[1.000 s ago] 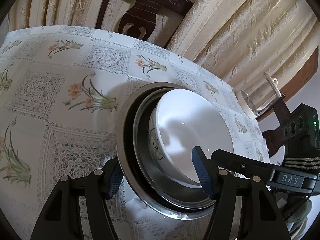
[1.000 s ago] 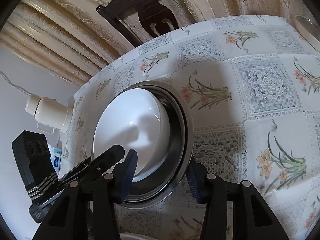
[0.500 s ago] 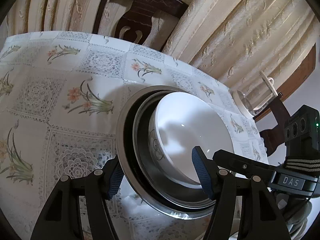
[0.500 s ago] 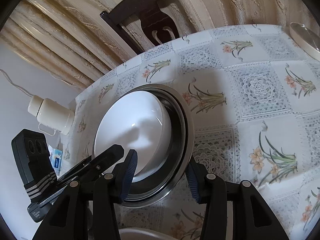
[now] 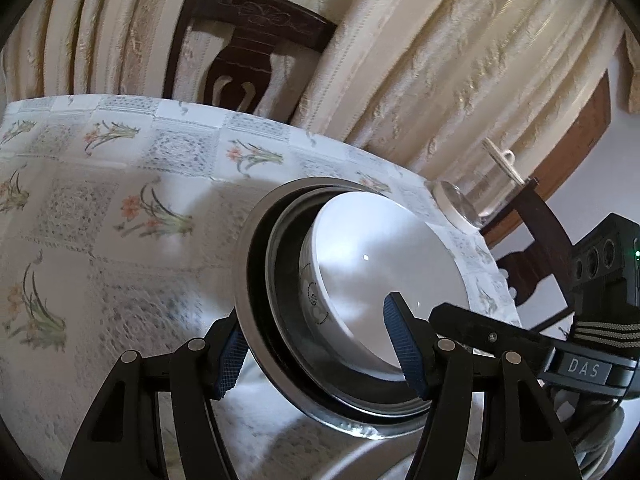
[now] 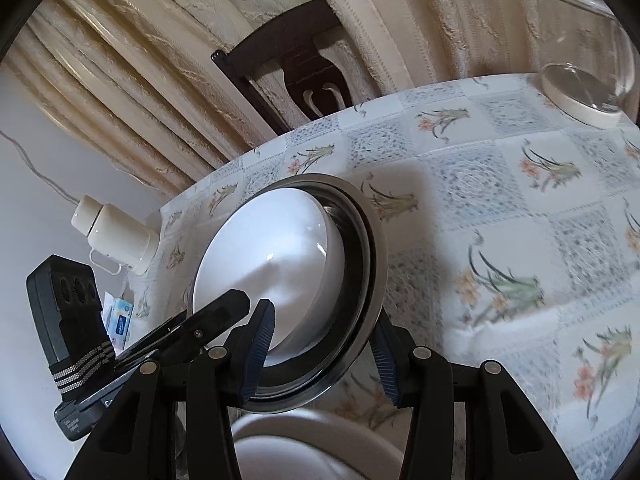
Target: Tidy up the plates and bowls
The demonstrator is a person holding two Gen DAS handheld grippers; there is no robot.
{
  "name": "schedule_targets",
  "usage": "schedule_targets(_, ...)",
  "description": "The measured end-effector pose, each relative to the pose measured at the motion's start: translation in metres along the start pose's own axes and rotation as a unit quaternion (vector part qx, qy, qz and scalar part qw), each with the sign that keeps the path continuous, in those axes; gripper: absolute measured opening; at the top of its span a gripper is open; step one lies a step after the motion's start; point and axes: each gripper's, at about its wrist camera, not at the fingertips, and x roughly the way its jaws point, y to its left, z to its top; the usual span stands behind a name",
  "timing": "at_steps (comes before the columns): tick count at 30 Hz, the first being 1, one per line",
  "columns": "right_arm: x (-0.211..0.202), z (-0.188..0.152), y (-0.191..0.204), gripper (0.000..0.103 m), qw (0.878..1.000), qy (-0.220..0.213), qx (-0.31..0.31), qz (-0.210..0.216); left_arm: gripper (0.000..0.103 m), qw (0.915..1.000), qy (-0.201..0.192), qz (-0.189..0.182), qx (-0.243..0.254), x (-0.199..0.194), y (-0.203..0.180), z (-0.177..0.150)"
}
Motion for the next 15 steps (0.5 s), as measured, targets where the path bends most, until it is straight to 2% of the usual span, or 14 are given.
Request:
schedule_targets(3,-0.012,-0.008,0.001,0.05,1.0,-0.005,0.0,0.007,0.065,1.0,0.005,-0.001,0.003,-0.007,-0.009,-0.007)
schedule_targets(15,-0.061,-0.047,0.001,0.05,0.999,-0.025,-0.008,0.036,0.065,0.9995,-0.014,0.001,0.028,-0.057,-0.047,-0.038)
